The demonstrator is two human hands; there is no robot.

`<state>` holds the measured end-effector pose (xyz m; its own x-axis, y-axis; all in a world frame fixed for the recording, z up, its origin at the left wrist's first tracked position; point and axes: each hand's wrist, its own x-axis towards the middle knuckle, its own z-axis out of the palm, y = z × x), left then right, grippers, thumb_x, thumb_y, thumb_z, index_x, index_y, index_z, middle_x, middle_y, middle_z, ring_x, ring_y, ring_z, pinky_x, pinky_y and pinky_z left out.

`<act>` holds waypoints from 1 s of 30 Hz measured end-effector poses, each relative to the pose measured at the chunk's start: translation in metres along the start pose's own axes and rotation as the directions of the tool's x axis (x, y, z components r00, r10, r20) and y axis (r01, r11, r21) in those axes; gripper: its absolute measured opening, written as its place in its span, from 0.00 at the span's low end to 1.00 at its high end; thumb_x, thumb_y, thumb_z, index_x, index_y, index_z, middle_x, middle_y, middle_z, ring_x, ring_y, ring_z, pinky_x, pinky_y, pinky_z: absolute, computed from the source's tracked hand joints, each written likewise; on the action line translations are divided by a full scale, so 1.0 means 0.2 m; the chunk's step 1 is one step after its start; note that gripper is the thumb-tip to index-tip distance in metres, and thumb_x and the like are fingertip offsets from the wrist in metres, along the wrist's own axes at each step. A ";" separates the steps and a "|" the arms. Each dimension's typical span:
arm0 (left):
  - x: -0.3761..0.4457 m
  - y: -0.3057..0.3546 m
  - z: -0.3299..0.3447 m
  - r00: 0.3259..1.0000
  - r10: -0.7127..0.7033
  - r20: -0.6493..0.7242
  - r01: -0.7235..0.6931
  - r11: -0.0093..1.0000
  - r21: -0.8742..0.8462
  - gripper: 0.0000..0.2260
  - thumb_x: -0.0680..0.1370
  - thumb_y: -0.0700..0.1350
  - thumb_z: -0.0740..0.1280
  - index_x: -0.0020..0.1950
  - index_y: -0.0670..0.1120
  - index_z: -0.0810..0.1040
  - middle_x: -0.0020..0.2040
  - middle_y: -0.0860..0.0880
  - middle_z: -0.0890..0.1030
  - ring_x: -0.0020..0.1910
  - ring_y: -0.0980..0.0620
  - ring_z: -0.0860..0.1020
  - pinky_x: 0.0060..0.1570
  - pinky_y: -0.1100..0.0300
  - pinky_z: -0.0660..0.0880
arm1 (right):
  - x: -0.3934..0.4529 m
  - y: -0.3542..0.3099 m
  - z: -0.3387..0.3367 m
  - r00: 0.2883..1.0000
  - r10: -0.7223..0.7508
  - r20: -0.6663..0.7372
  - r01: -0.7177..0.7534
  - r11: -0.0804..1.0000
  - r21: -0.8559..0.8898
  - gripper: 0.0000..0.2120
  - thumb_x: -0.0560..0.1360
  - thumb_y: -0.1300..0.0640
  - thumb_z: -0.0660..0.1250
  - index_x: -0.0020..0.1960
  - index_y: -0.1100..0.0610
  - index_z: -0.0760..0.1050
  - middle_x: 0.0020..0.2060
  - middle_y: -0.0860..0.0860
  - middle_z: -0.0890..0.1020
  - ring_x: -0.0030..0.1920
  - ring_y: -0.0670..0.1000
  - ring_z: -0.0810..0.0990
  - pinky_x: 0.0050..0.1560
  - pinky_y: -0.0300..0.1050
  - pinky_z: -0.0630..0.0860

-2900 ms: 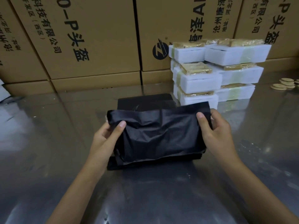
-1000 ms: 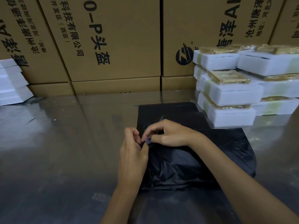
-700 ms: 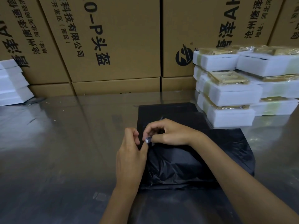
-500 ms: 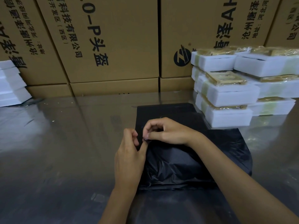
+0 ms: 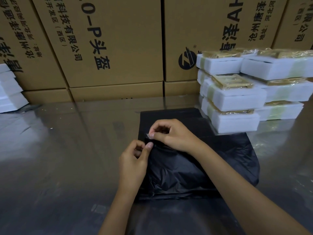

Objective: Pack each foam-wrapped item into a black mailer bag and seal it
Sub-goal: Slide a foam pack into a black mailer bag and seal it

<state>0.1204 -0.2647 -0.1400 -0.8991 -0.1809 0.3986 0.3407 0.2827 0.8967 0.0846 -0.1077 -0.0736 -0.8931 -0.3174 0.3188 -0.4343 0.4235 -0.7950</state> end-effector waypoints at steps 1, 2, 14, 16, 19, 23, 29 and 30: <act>0.00 0.00 0.00 1.000 -0.020 0.006 0.020 0.999 -0.031 0.12 0.77 0.48 0.72 0.36 0.53 0.73 0.25 0.54 0.68 0.27 0.57 0.65 0.27 0.63 0.61 | 0.00 0.01 0.00 0.999 0.011 -0.053 -0.011 1.000 0.004 0.04 0.76 0.61 0.71 0.44 0.55 0.82 0.42 0.47 0.85 0.47 0.47 0.83 0.55 0.47 0.79; 0.00 0.00 0.00 0.999 -0.043 0.010 0.044 0.997 -0.058 0.13 0.78 0.47 0.71 0.35 0.51 0.72 0.26 0.53 0.67 0.27 0.57 0.63 0.27 0.63 0.60 | 0.01 0.02 0.00 0.994 0.027 -0.110 -0.024 0.999 0.024 0.04 0.76 0.62 0.70 0.44 0.55 0.82 0.42 0.48 0.85 0.47 0.48 0.83 0.54 0.47 0.79; 0.01 0.07 0.04 0.967 -0.256 0.020 0.253 0.938 -0.237 0.09 0.78 0.50 0.71 0.46 0.46 0.77 0.35 0.41 0.79 0.36 0.50 0.76 0.40 0.54 0.72 | 0.05 0.03 -0.03 0.922 0.267 -0.281 -0.172 0.931 0.322 0.05 0.77 0.59 0.71 0.43 0.53 0.83 0.34 0.43 0.81 0.36 0.39 0.77 0.40 0.32 0.72; 0.01 0.07 0.06 0.975 -0.220 -0.045 0.209 0.962 -0.176 0.10 0.79 0.47 0.70 0.43 0.43 0.74 0.29 0.46 0.72 0.32 0.52 0.69 0.35 0.56 0.66 | 0.05 0.02 -0.03 0.920 0.263 -0.290 -0.163 0.931 0.326 0.05 0.77 0.59 0.71 0.43 0.54 0.83 0.35 0.44 0.81 0.36 0.39 0.76 0.42 0.34 0.73; -0.02 0.05 0.05 0.986 -0.128 -0.111 0.136 0.988 0.071 0.12 0.80 0.46 0.67 0.40 0.45 0.71 0.23 0.54 0.69 0.24 0.56 0.66 0.28 0.59 0.64 | 0.06 0.00 -0.04 0.922 0.229 -0.311 -0.138 0.947 0.290 0.05 0.77 0.61 0.70 0.44 0.55 0.82 0.38 0.49 0.82 0.39 0.43 0.78 0.46 0.39 0.76; -0.07 0.05 0.08 0.994 -0.106 0.021 0.072 0.790 0.609 0.11 0.82 0.54 0.62 0.44 0.49 0.69 0.34 0.52 0.75 0.35 0.46 0.73 0.35 0.53 0.67 | 0.06 0.01 -0.06 0.914 0.218 -0.342 -0.135 0.958 0.251 0.07 0.78 0.62 0.68 0.42 0.54 0.80 0.38 0.50 0.82 0.40 0.46 0.79 0.51 0.47 0.78; -0.12 0.10 0.15 0.989 -0.081 0.125 -0.045 0.635 0.771 0.10 0.84 0.57 0.55 0.48 0.52 0.63 0.50 0.53 0.77 0.49 0.47 0.80 0.38 0.56 0.65 | 0.06 0.05 -0.06 0.883 0.278 -0.378 -0.160 0.936 0.315 0.08 0.79 0.61 0.68 0.43 0.52 0.80 0.37 0.48 0.81 0.41 0.47 0.78 0.54 0.50 0.79; -0.12 0.10 0.15 0.989 -0.094 0.112 -0.027 0.636 0.771 0.11 0.84 0.56 0.55 0.48 0.51 0.63 0.51 0.51 0.78 0.49 0.46 0.81 0.38 0.55 0.65 | 0.06 0.05 -0.06 0.878 0.288 -0.381 -0.162 0.930 0.329 0.07 0.79 0.61 0.68 0.43 0.52 0.80 0.37 0.49 0.81 0.42 0.47 0.79 0.55 0.51 0.80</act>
<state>0.1404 -0.2255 -0.1377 -0.9522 -0.0999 0.2888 0.0291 0.9111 0.4111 0.0672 -0.0964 -0.0709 -0.9544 0.1668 0.2477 -0.2204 0.1660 -0.9612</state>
